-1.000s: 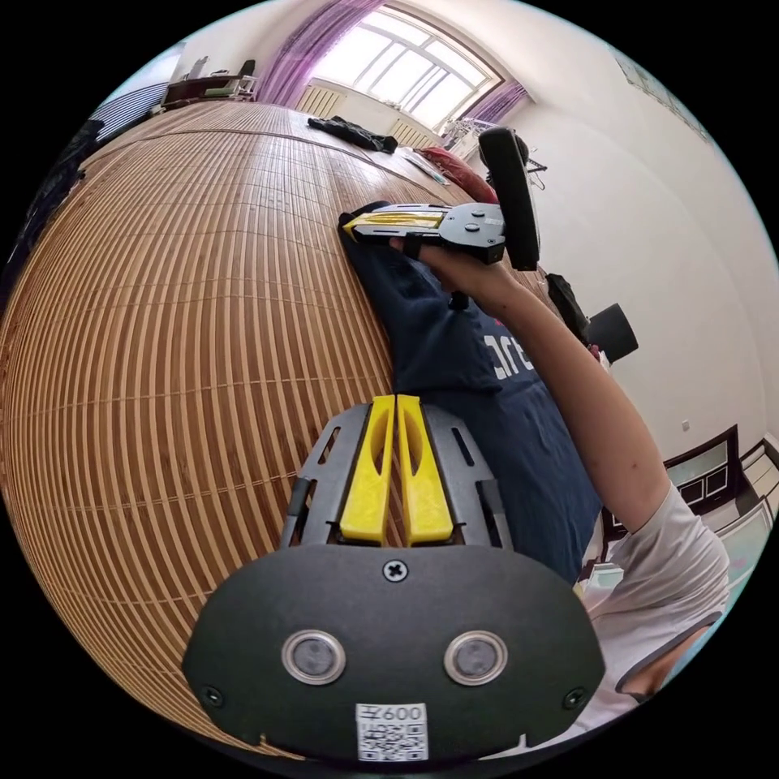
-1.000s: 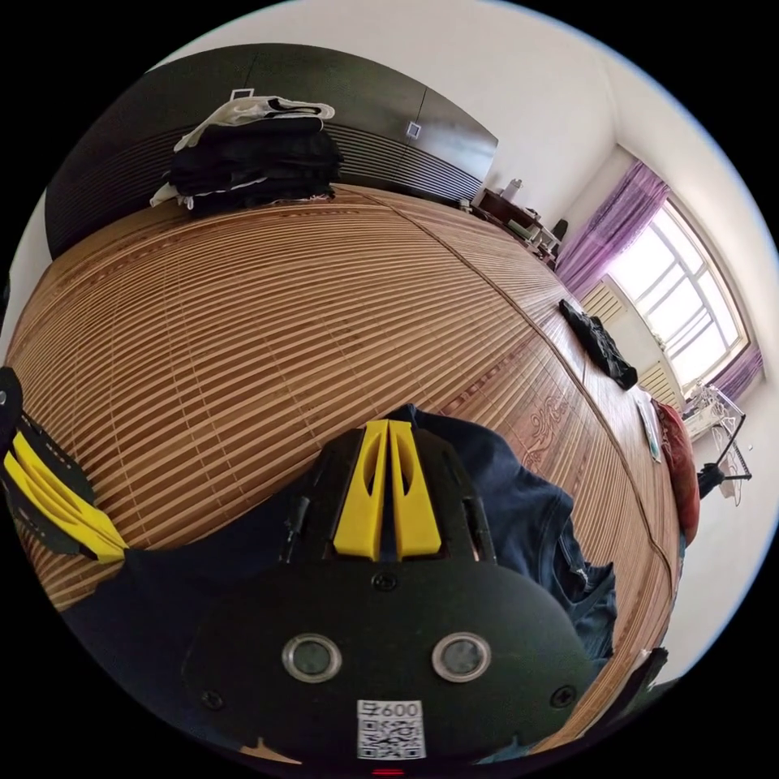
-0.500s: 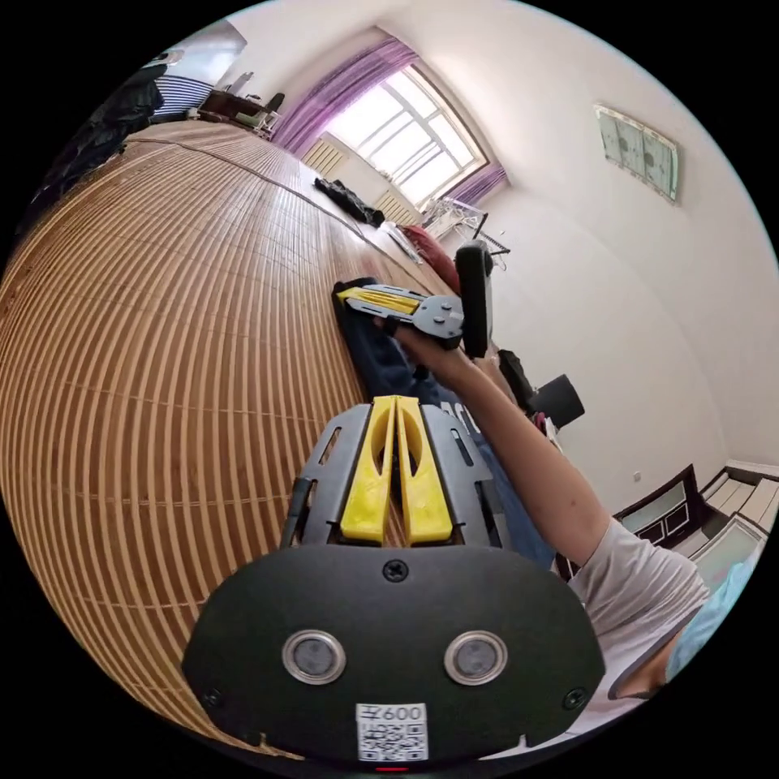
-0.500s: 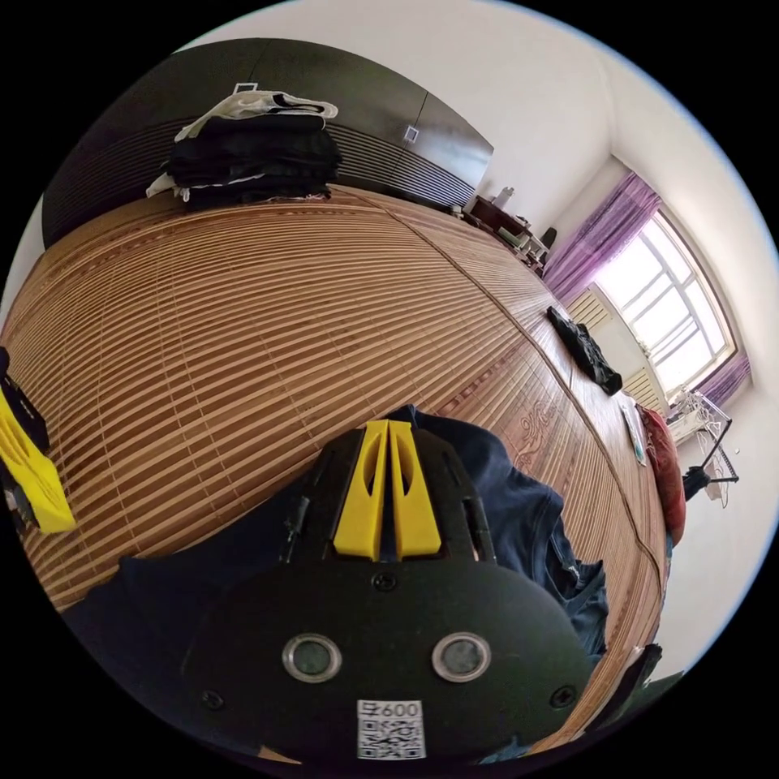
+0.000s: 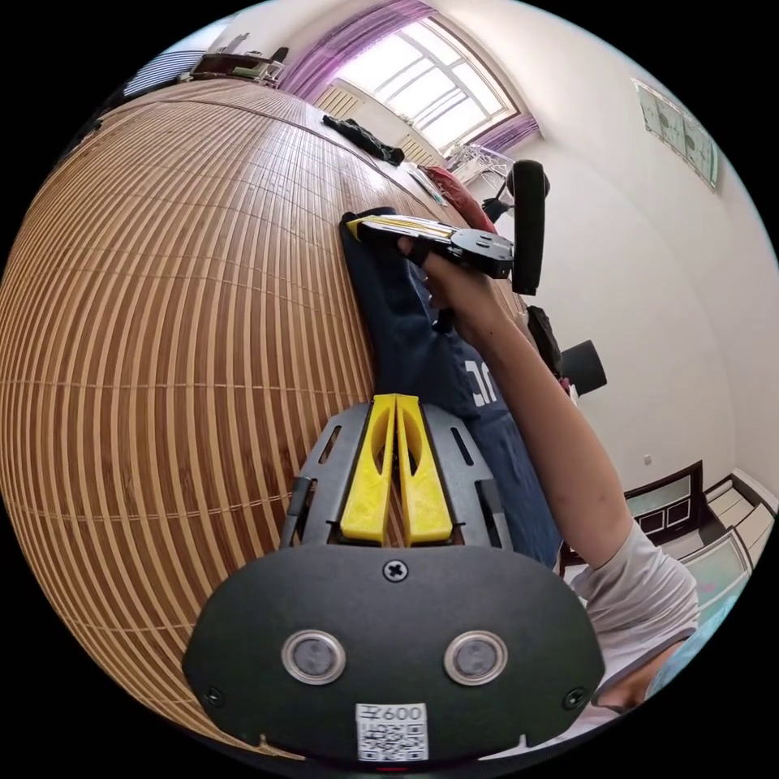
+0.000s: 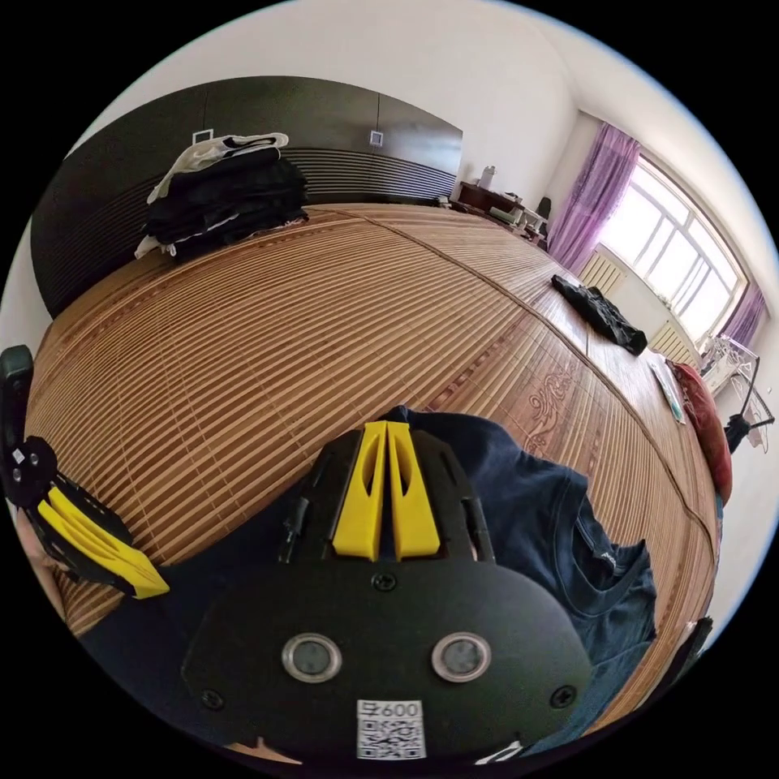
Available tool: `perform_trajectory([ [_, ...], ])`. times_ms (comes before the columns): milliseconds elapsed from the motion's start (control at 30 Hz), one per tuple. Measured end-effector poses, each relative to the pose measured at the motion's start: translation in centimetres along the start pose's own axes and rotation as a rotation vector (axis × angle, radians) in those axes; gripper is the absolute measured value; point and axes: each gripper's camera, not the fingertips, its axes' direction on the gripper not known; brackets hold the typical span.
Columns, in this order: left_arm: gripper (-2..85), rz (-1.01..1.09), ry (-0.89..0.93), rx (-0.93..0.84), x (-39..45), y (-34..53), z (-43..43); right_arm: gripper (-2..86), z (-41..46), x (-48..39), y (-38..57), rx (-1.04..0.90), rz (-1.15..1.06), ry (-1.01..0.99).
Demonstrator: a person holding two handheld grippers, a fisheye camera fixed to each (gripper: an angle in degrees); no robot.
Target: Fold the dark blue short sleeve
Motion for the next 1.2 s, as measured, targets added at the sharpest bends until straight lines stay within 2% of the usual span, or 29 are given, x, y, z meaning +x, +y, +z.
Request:
perform_trajectory([
  [233,0.0,0.048,-0.094,-0.006,1.8,0.0,0.1,-0.8,-1.6,0.1,-0.2,-0.008,-0.027,0.038],
  [300,-0.1,0.053,-0.102,-0.008,2.0,0.0,0.2,-0.8,-2.4,1.3,-0.5,-0.010,-0.001,-0.010],
  [333,-0.1,0.056,-0.104,-0.004,2.1,0.0,0.1,-0.8,-4.0,2.1,-0.5,0.032,0.022,-0.027],
  [367,-0.1,0.057,-0.104,-0.003,2.1,0.0,0.1,-0.8,-6.6,2.6,0.0,0.155,0.055,-0.027],
  [433,0.0,0.056,-0.092,0.002,1.9,0.1,0.0,-0.8,-10.1,3.9,0.6,0.211,0.198,-0.025],
  [467,0.0,0.056,-0.091,0.003,1.9,0.1,0.0,-0.8,-11.9,3.7,1.0,0.160,0.200,-0.039],
  [567,0.0,0.064,-0.107,0.003,2.3,0.1,0.1,-0.8,-15.2,-1.4,3.5,0.021,-0.117,-0.049],
  [633,0.0,0.070,-0.120,0.000,2.5,0.1,0.1,-0.8,-16.1,-3.5,5.8,-0.033,-0.215,-0.073],
  [767,0.0,0.072,-0.125,0.000,2.6,0.2,0.1,-0.8,-17.0,-4.9,8.3,-0.051,-0.185,-0.306],
  [900,0.0,0.069,-0.127,-0.002,2.5,0.2,0.2,-0.8,-17.1,-4.9,9.9,-0.056,-0.185,-0.280],
  [1200,-0.1,0.068,-0.122,-0.001,2.3,0.3,0.0,-0.8,-22.9,2.1,15.2,-0.148,-0.086,-0.221],
])
